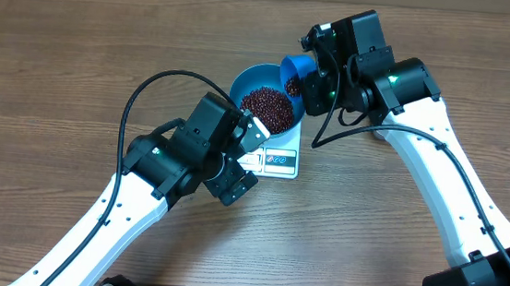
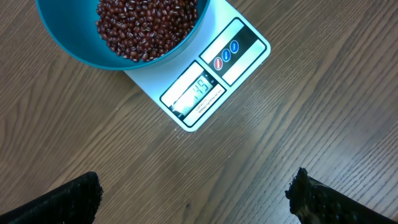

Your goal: Scoop item into bowl and weigh 150g on scale

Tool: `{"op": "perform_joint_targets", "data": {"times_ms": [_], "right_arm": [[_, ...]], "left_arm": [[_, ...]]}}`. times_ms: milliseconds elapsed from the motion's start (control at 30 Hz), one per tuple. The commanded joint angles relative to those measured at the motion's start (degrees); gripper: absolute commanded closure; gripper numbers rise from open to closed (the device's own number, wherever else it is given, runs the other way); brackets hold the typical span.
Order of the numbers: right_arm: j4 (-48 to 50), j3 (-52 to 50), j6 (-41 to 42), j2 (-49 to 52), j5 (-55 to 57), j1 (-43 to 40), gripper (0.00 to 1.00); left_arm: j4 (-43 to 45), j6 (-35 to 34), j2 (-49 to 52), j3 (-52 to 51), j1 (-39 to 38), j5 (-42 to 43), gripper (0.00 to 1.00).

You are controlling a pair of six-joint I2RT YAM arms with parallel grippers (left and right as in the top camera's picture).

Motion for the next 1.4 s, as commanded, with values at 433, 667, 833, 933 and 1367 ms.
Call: {"op": "perform_joint_targets", "data": {"times_ms": [433, 667, 833, 933, 1367], "right_arm": [[-0.9, 1.9, -0.7, 0.1, 0.8, 0.4, 0.96], [-1.3, 1.9, -0.6, 0.1, 1.3, 0.4, 0.96], [-1.2, 1.9, -0.5, 0.1, 0.0, 0.4, 0.96], [-1.6, 1.9, -3.3, 0.1, -2.3, 0.4, 0.96], [-0.9, 1.9, -1.6, 0.1, -0.5, 0.4, 0.96]], "left_arm": [[0.2, 0.9, -0.2, -0.4, 0.3, 0.9, 0.0], [0.2, 0.9, -0.2, -0.4, 0.3, 0.9, 0.01], [0.2, 0.9, -0.2, -0.4, 0.3, 0.9, 0.01], [0.2, 0.9, -0.2, -0.4, 0.3, 0.9, 0.0], [0.2, 0.9, -0.2, -0.4, 0.3, 0.9, 0.0]]}}
